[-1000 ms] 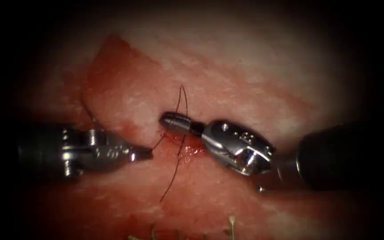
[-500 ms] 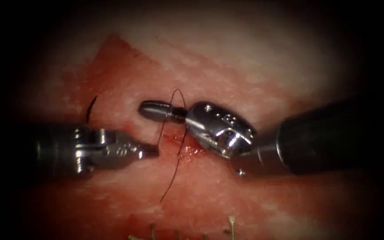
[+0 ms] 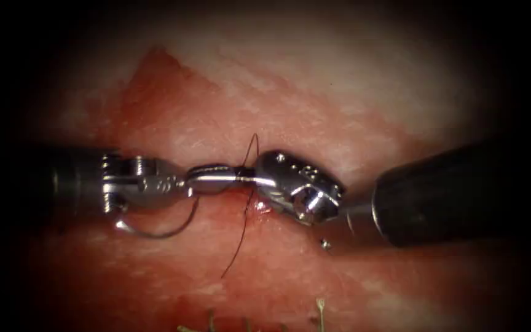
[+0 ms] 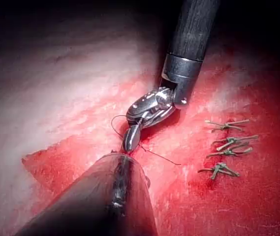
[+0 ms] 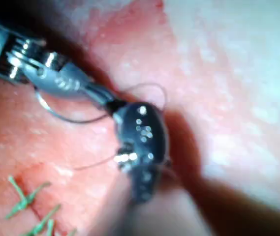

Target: Wound Closure

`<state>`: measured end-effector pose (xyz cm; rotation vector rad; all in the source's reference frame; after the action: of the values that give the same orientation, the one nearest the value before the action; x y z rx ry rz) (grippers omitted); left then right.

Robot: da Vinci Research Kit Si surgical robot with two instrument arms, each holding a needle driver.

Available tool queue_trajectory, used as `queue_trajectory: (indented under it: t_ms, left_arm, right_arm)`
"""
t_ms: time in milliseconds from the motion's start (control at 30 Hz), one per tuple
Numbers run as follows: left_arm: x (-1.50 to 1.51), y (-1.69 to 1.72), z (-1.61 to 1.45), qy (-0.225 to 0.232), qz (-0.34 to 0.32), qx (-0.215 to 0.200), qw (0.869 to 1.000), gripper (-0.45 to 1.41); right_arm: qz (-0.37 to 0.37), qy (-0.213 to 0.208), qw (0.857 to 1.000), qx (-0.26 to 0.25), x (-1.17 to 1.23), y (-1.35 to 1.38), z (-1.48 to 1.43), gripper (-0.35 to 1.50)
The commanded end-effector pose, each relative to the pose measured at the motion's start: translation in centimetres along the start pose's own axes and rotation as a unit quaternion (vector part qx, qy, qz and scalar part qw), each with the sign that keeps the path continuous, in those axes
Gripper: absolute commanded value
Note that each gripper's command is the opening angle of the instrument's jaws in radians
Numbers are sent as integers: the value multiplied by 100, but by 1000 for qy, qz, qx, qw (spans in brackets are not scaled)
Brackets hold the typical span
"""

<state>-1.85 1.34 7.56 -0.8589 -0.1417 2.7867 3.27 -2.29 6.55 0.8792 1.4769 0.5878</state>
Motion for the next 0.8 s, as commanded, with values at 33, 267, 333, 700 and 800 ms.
queue_trajectory:
  t_ms: [33, 267, 333, 700, 800]
  left_arm:
    - [1, 7, 9, 0, 2, -2, 1000, -45]
    - [2, 7, 9, 0, 11, -2, 1000, -45]
    - [2, 7, 9, 1, 11, -1, 1000, -45]
    - [4, 14, 7, -5, 15, -6, 1000, -45]
    - [4, 13, 6, -5, 15, -9, 1000, -45]
  right_arm:
    - [3, -18, 1000, 16, -9, -3, 1, -35]
    - [-22, -113, 991, 71, -5, -2, 1, -32]
    - [-33, -135, 987, 83, -2, -2, 1, -27]
    - [-86, -270, 947, 153, 5, -1, 7, 19]
    - [-93, -281, 939, 174, 0, -3, 14, 19]
